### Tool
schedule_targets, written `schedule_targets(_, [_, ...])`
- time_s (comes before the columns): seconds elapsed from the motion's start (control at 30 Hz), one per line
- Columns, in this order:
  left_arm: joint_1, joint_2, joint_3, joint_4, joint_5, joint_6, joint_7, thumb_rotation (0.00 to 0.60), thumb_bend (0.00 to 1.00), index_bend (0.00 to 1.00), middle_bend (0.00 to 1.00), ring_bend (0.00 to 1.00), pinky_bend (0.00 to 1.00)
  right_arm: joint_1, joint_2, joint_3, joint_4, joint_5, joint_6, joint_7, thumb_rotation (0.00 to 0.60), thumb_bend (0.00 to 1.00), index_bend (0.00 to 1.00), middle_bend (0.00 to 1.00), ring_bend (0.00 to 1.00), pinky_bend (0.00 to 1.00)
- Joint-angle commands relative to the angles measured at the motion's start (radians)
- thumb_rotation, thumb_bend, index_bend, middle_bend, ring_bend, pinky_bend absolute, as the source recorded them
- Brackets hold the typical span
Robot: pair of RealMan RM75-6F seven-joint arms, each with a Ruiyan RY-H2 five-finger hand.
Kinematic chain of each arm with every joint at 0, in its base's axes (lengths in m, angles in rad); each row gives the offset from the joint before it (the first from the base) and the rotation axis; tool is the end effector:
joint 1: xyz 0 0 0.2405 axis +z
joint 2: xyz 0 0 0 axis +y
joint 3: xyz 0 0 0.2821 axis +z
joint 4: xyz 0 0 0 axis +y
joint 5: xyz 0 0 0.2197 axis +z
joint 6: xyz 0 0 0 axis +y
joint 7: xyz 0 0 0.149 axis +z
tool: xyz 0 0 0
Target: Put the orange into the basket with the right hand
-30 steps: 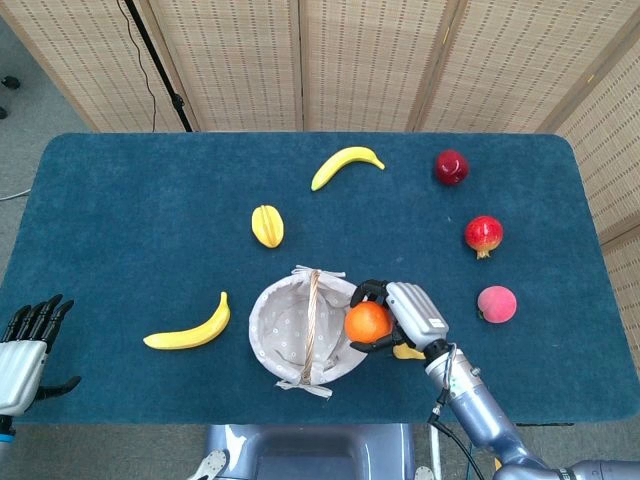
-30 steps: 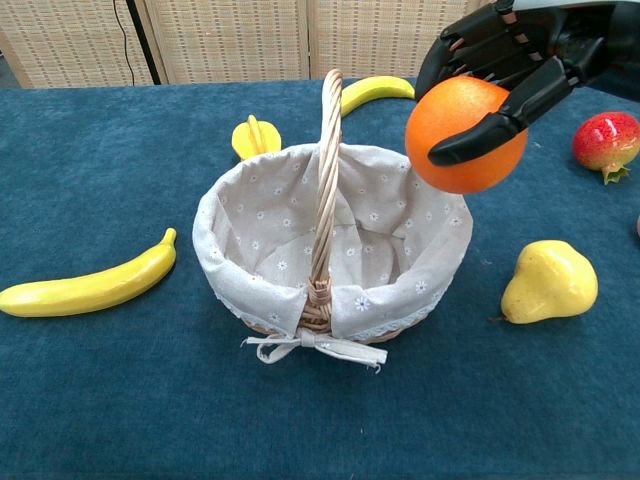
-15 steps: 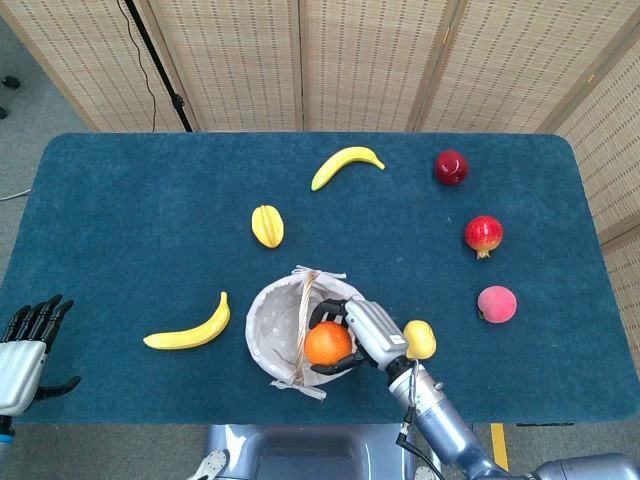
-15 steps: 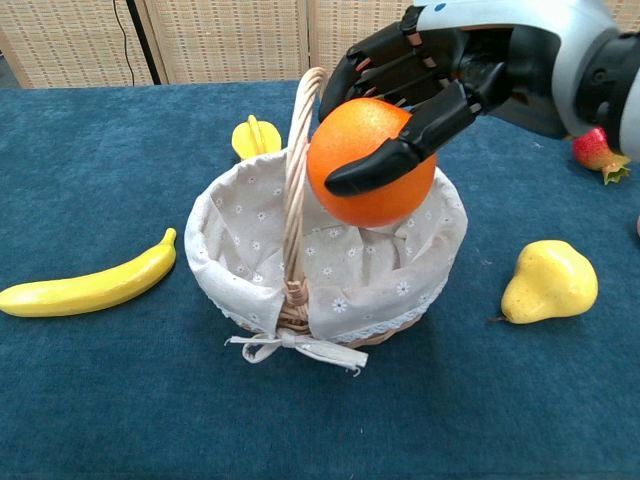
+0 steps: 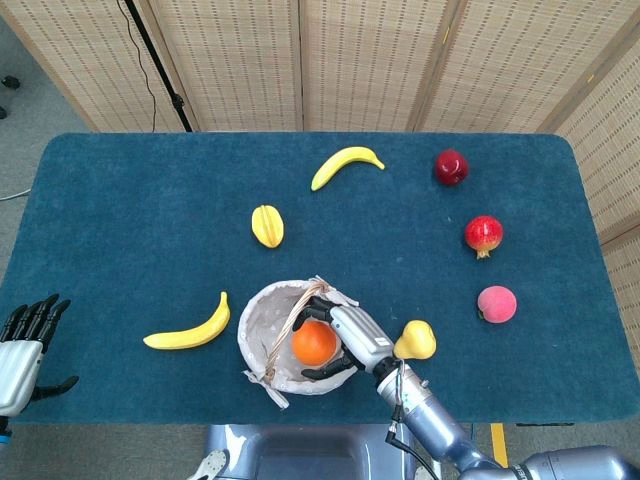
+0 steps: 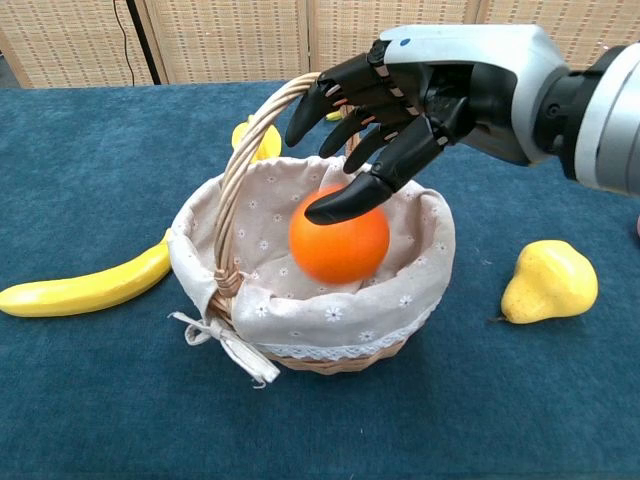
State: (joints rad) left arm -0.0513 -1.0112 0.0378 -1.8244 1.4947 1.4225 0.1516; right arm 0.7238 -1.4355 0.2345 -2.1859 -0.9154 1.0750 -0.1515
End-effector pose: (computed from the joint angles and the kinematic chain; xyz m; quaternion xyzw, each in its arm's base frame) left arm -0.3179 0.1544 0.1586 -0.6270 -0.4264 -0.3186 0.5689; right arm -0.0483 -0.2654 0.0155 0.6116 -0.6091 0.4773 0.1648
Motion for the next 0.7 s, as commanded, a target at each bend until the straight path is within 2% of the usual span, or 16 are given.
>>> schedule_targets(0.03, [0.0, -0.001, 0.0, 0.0, -0.001, -0.001, 0.002, 0.6, 0.0, 0.0, 0.0, 0.0, 0.0, -0.001, 0.013, -0.005, 0.009, -0.015, -0.014, 0.007, 0.6, 0.04, 0.37, 0.17, 0.24, 0.22])
schedule_targets(0.3, [-0.001, -0.002, 0.002, -0.001, 0.001, -0.003, 0.004, 0.6, 0.0, 0.0, 0.0, 0.0, 0.0, 0.0, 0.067, -0.025, 0.026, -0.05, -0.026, -0.028, 0.6, 0.04, 0.34, 0.14, 0.19, 0.18])
schedule_targets(0.37, [0.001, 0.0, 0.001, -0.002, 0.0, 0.001, 0.001, 0.6, 0.0, 0.0, 0.0, 0.0, 0.0, -0.007, 0.116, -0.068, 0.068, -0.105, 0.023, -0.156, 0.6, 0.04, 0.33, 0.13, 0.18, 0.17])
schedule_targets(0.43, [0.001, 0.001, 0.002, -0.003, 0.002, 0.002, -0.001, 0.6, 0.0, 0.0, 0.0, 0.0, 0.0, -0.02, 0.138, -0.092, 0.082, -0.128, 0.051, -0.207, 0.6, 0.04, 0.32, 0.13, 0.17, 0.17])
schedule_targets(0.57, [0.001, -0.001, 0.003, -0.004, 0.005, 0.002, 0.003, 0.6, 0.0, 0.0, 0.0, 0.0, 0.0, -0.046, 0.17, -0.119, 0.138, -0.167, 0.086, -0.246, 0.6, 0.04, 0.31, 0.12, 0.17, 0.17])
schedule_targets(0.7, [0.002, -0.001, 0.002, -0.004, 0.005, 0.006, 0.006, 0.6, 0.0, 0.0, 0.0, 0.0, 0.0, -0.086, 0.193, -0.141, 0.187, -0.232, 0.127, -0.23, 0.6, 0.04, 0.3, 0.12, 0.17, 0.17])
